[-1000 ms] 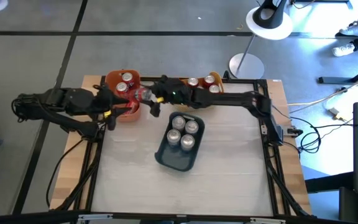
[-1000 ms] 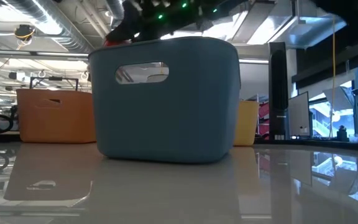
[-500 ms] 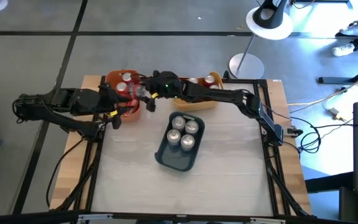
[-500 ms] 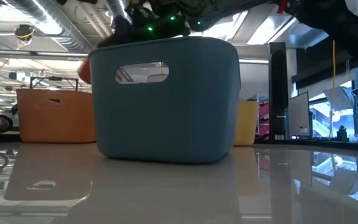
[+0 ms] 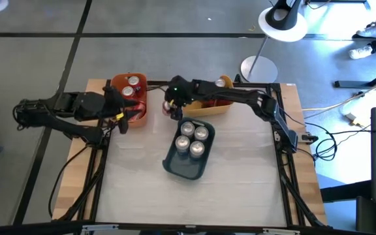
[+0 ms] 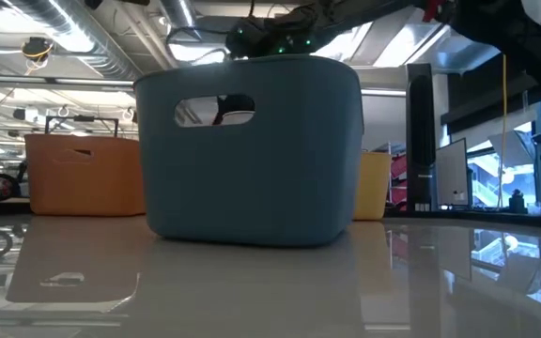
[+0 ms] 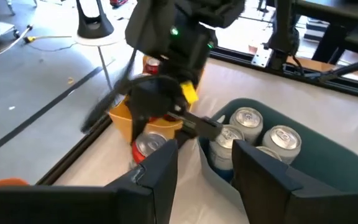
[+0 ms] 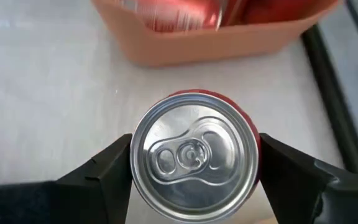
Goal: Sort soda cans
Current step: Move the orange soda can to the top left of the table, then adjust the orange soda can inside the orange bin
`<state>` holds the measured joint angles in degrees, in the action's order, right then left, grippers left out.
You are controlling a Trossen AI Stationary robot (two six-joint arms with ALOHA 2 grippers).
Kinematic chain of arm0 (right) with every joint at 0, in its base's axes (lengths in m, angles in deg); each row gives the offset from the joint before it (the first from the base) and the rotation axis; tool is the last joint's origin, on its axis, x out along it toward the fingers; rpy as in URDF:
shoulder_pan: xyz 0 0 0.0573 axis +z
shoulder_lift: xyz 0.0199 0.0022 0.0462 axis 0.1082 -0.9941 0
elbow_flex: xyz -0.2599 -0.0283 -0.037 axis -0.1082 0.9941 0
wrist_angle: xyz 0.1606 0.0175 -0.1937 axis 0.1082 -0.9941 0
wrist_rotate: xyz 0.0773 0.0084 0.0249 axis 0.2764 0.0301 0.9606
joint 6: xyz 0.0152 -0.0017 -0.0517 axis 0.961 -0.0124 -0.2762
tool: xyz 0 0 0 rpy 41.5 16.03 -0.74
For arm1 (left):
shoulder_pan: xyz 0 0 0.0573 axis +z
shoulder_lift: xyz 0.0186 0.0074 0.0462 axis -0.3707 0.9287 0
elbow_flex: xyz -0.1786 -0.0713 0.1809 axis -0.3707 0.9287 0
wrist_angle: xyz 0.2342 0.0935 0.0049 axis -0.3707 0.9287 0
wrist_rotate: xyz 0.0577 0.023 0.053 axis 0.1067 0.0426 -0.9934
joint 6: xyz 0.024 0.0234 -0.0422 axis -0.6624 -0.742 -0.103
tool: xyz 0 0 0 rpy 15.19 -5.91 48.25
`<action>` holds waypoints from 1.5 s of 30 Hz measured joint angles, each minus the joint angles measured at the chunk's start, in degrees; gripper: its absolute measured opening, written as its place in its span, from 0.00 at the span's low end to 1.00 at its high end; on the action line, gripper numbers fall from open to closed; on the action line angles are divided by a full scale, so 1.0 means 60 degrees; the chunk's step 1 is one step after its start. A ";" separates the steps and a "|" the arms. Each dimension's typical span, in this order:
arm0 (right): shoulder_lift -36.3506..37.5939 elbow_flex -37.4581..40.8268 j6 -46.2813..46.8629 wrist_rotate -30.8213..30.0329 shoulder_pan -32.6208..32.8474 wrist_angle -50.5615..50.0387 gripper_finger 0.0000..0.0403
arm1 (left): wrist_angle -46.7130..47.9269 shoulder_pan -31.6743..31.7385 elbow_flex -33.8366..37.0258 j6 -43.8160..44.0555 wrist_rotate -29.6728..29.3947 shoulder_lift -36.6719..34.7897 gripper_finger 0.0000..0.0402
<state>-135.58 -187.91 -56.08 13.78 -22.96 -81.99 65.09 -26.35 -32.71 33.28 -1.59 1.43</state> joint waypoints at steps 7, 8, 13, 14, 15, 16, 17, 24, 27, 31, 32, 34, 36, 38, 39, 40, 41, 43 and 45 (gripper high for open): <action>-0.0391 -0.0043 0.0044 0.0118 0.0039 0.0211 0.68 | 0.0005 0.0343 0.0000 0.0248 -0.0006 0.0000 0.42; -0.0491 -0.0030 0.0055 0.0160 0.0037 0.0123 0.68 | 0.0004 0.0340 0.0000 0.0253 -0.0004 0.0000 0.42; -0.0480 -0.0037 0.0112 0.0247 0.0031 0.0097 0.70 | 0.0006 0.0336 0.0000 0.0105 0.0000 -0.0002 0.42; -0.0485 -0.0036 0.0111 0.0244 0.0031 0.0056 0.72 | 0.0002 0.0336 0.0000 0.0057 -0.0002 0.0000 0.43; -0.0491 -0.0033 0.0112 0.0247 0.0031 0.0013 0.75 | -0.0012 0.0336 0.0000 -0.0017 -0.0004 0.0000 0.43; -0.0491 -0.0033 0.0113 0.0250 0.0032 0.0014 0.78 | -0.0026 0.0336 0.0000 -0.0057 -0.0004 -0.0004 0.43; -0.0491 -0.0033 0.0113 0.0249 0.0035 0.0060 0.80 | -0.0061 0.0337 0.0000 -0.0034 -0.0003 0.0000 0.43; -0.0487 -0.0036 0.0119 0.0254 0.0035 0.0506 0.91 | -0.0393 0.0642 0.0000 0.0015 -0.0004 0.0000 0.43; -0.0487 -0.0083 0.0130 0.0257 0.0035 0.0699 0.92 | -0.0389 0.0891 0.0000 0.0016 0.0000 0.0000 0.47; -0.0487 -0.0807 -0.0265 0.0254 0.0035 -0.0320 0.92 | -0.0380 0.1228 0.0000 0.0081 0.0000 0.0000 0.58; -0.0487 -0.1145 -0.0565 0.0251 0.0035 -0.0839 0.92 | -0.0364 0.1329 0.0000 0.0119 0.0000 0.0000 0.61; -0.0487 -0.1910 -0.1202 0.0194 0.0014 -0.1982 0.92 | -0.0218 0.1566 0.0000 0.0224 0.0000 0.0007 0.66; -0.0480 -0.2702 -0.1676 0.0031 -0.0059 -0.2971 0.92 | 0.0010 0.1852 0.0000 0.0378 0.0000 0.0054 0.71; -0.0343 -0.3196 -0.2036 0.0018 -0.0229 -0.3676 0.92 | 0.0226 0.2206 0.0000 0.0651 -0.0003 0.0154 0.73; 0.0072 -0.2855 -0.2152 0.0010 -0.0359 -0.3568 0.92 | 0.0341 0.2402 0.0000 0.0760 0.0001 0.0218 0.74; 0.0423 -0.2598 -0.2217 0.0010 -0.0503 -0.3640 0.92 | 0.0427 0.2631 0.0000 0.0947 0.0000 0.0292 0.75; 0.0743 -0.2448 -0.2230 -0.0005 -0.0668 -0.3616 0.92 | 0.0519 0.2893 0.0000 0.1223 -0.0001 0.0393 0.75; 0.1300 -0.2196 -0.2200 0.0327 -0.1099 -0.3812 0.92 | 0.0745 0.3428 0.0000 0.1726 -0.0011 0.0675 0.76; 0.1652 -0.1990 -0.2082 0.1162 -0.1647 -0.4021 0.92 | 0.1095 0.3905 0.0000 0.2019 -0.0017 0.1022 0.76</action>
<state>-125.67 -199.85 -68.57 20.75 -32.84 -106.12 71.66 -2.92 -32.71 45.40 -1.69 7.56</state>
